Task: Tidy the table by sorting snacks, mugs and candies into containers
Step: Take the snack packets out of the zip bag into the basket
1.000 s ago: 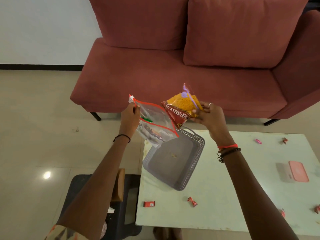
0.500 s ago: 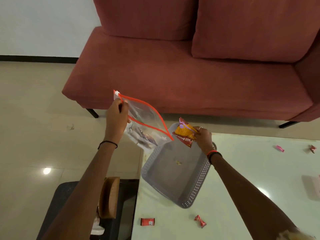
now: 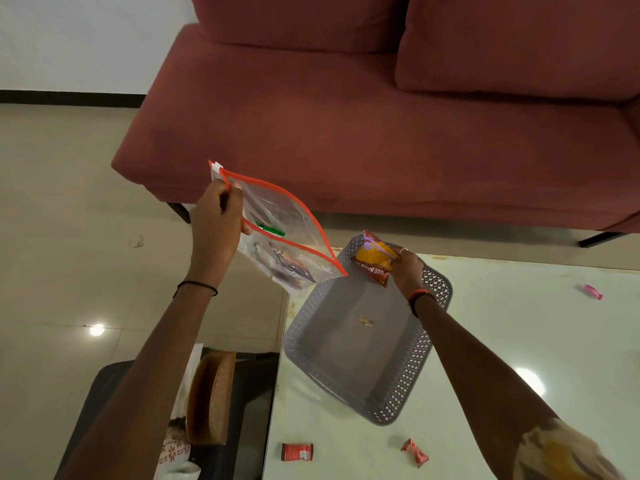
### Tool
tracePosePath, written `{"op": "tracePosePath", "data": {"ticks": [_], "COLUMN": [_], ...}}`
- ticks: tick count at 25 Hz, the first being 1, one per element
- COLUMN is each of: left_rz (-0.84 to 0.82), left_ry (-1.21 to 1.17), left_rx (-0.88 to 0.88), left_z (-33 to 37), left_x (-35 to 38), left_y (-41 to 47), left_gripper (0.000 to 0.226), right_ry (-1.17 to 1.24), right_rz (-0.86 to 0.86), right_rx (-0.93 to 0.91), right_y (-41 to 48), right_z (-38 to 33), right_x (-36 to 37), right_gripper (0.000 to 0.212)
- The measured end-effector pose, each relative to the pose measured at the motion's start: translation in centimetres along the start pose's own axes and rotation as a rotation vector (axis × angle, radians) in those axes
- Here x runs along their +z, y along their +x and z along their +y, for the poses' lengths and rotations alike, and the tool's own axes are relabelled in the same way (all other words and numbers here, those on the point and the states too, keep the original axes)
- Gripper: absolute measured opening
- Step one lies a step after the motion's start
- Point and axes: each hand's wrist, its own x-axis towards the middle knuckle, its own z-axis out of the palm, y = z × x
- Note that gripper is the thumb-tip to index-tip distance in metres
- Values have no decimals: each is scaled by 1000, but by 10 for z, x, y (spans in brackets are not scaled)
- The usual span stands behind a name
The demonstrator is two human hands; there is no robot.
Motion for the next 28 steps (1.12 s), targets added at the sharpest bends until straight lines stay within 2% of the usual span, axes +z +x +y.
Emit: {"op": "tracePosePath", "data": {"ticks": [7,14,18,19,21,24,26,28], "left_rz": [-7,-23,-36,-39,-44,-50,-55,-59], "left_ry": [25,8,20,25,25,15,13,23], "left_rx": [-8,-17,-20,-24,-34,-33,-37,-45], "left_z": [-6,-10,-10,-8,-2,14,25,34], "left_x": [-1,-5,-7,-8,-9,-10,-10,-10], "left_y": [-7,-16,-22,-23,-28,-42,-50,-59], "left_gripper": [28,28,29,29,28,27,26,27], "right_ry": [5,-119,-204,-158,87,438,498,491], "right_rz": [33,8,117,153,196,197,113,-57], "right_rx": [-36,-107,-146,-163,-188,-252,-359,-455], "right_y": [3,14,-1,-8,-31,-92,-141,-181], "right_z": [-2,-6,-14,-23,-55,-118,-154,-180], "right_x": [-6,-10,-18,-23,-38,-73,-95,-110], "right_gripper": [34,37,37,38,33,10,7,12]}}
